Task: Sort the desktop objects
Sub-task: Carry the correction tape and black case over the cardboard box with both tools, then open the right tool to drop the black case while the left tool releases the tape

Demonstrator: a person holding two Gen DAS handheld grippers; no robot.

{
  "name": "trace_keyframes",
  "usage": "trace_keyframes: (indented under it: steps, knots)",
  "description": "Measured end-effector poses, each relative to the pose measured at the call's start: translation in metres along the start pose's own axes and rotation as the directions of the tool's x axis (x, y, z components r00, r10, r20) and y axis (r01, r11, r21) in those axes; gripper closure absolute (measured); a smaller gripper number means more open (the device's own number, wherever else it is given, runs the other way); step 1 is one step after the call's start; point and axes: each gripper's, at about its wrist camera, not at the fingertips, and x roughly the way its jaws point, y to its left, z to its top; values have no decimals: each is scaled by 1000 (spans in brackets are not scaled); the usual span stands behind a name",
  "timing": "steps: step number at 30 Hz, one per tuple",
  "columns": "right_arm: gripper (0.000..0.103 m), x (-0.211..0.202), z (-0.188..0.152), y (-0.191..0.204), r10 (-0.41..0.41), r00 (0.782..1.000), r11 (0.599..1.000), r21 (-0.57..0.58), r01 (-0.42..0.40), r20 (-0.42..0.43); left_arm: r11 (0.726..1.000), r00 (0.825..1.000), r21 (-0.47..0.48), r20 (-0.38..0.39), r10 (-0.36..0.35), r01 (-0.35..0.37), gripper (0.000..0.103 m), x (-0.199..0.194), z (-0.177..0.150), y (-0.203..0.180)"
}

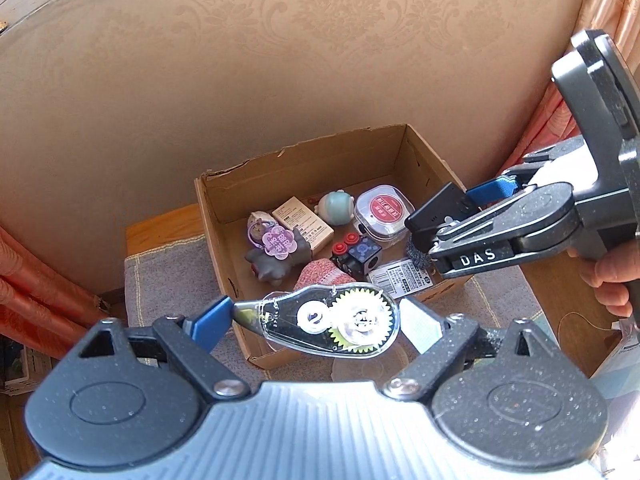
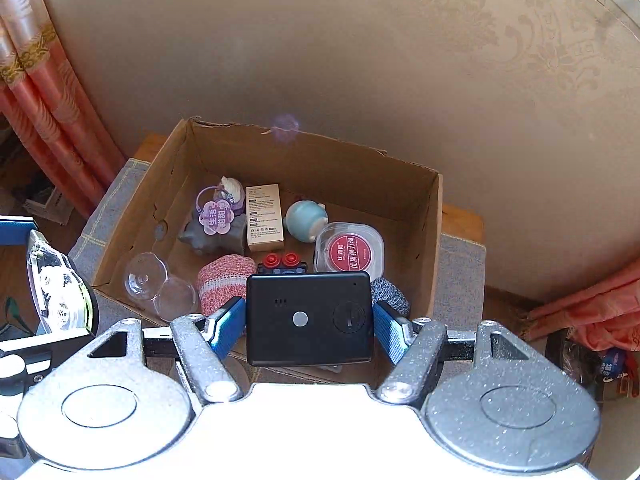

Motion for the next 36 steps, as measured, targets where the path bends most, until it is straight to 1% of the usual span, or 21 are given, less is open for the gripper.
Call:
trace_keyframes:
  steps: [8, 15, 19, 26, 27, 31, 34, 36]
  knots:
    - [27, 1, 6, 0, 6, 1000, 1000, 21, -5, -6, 1000, 1000, -2, 3, 2, -2, 13, 3, 5, 1]
    - [24, -7, 0, -9, -9, 1000, 998, 62, 9, -8, 1000, 1000, 20, 13, -12, 11, 13, 9, 16, -1]
    - [22, -12, -6, -14, -19, 1000, 996, 86, 20, -14, 998, 999, 49, 17, -29, 29, 13, 17, 27, -5]
    - [22, -19, -18, -21, -37, 999, 990, 134, 40, -25, 992, 998, 117, 24, -56, 53, 13, 39, 50, -19]
    - [22, -20, -20, -22, -51, 998, 989, 138, 54, -29, 990, 998, 128, 25, -60, 56, 13, 42, 53, -21]
    - [22, -23, -26, -30, -58, 998, 984, 167, 63, -34, 983, 997, 171, 35, -68, 61, 13, 49, 60, -29]
    - [22, -26, -29, -37, -73, 997, 979, 186, 79, -35, 980, 996, 183, 40, -81, 72, 13, 51, 63, -34]
    - [22, -28, -31, -41, -79, 996, 977, 196, 84, -36, 981, 997, 184, 42, -67, 59, 11, 53, 64, -36]
